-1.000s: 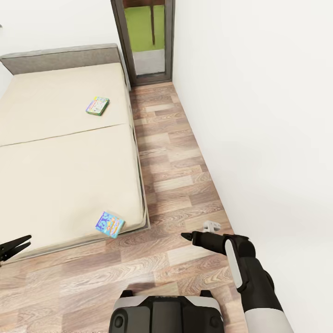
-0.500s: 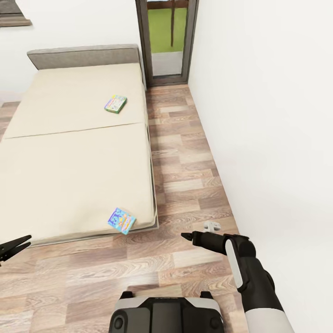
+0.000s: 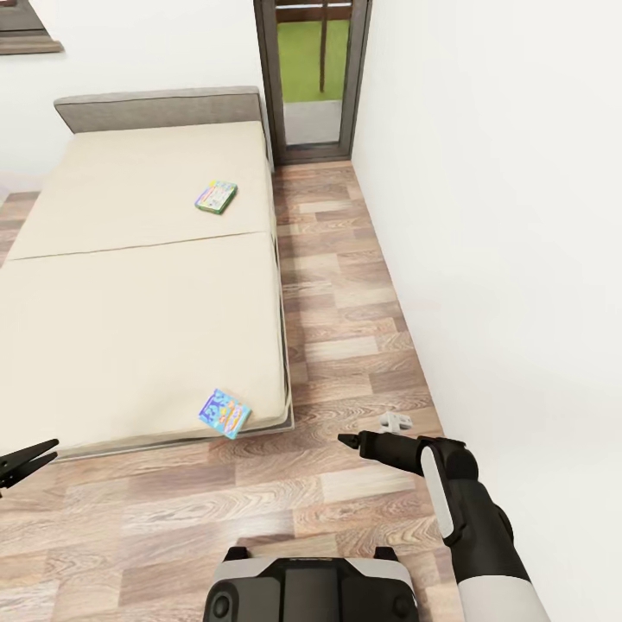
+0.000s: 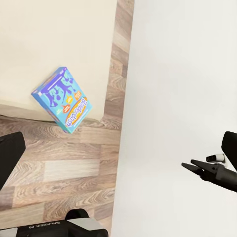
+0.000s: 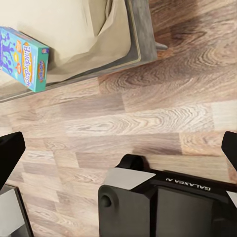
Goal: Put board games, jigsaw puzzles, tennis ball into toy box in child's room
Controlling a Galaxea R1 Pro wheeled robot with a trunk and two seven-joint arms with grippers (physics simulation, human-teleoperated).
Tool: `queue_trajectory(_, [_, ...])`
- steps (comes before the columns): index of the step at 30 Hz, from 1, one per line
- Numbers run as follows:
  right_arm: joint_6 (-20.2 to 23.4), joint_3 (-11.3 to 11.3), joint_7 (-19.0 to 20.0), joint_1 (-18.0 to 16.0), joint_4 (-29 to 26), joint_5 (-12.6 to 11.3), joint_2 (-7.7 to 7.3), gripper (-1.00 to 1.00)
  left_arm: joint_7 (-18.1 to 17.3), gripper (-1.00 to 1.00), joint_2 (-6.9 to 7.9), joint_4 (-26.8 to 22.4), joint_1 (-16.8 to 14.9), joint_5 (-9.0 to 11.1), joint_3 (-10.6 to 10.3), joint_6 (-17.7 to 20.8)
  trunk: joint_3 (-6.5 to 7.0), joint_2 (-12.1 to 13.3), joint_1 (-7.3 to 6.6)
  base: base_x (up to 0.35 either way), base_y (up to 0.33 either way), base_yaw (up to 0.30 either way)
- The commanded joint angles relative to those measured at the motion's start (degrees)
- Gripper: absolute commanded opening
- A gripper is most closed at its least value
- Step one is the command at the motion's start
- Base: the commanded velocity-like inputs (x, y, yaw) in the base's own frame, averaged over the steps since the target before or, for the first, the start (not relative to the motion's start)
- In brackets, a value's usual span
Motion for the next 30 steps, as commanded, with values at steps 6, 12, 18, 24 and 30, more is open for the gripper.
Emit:
queue_trajectory(6, [0.31,-0.13,0.12,-0.04,-0.09,-0.16,0.12,1.00,-0.35,1.00,0.04,-0.02,-0.04,-0.29,0.11,0.60,-0.01,-0.09,0.03,0.000,-0.003,0.000])
queue_trajectory(12, [0.32,-0.11,0.19,-0.04,-0.33,-0.16,0.22,1.00,-0.35,1.00,0.06,-0.02,-0.04,-0.29,0.09,0.60,0.43,-0.09,0.03,0.000,0.000,0.000])
queue_trajectory(18, [0.55,-0.05,0.21,-0.04,-1.45,-0.16,0.32,1.00,-0.35,1.00,0.06,-0.18,0.01,-0.29,0.14,0.60,0.97,-0.09,0.03,0.000,0.000,0.000])
queue_trajectory(24, [0.94,-0.04,0.46,-0.04,-4.38,-0.16,0.39,1.00,-0.35,1.00,0.06,-0.28,0.04,-0.29,0.11,0.54,1.53,-0.09,0.03,0.000,0.000,0.000])
queue_trajectory(30, [1.05,0.02,1.41,-0.07,-5.43,-0.16,0.42,1.00,-0.35,1.00,-0.01,-0.42,0.05,-0.29,0.07,0.52,2.10,-0.09,0.03,0.000,0.000,0.000])
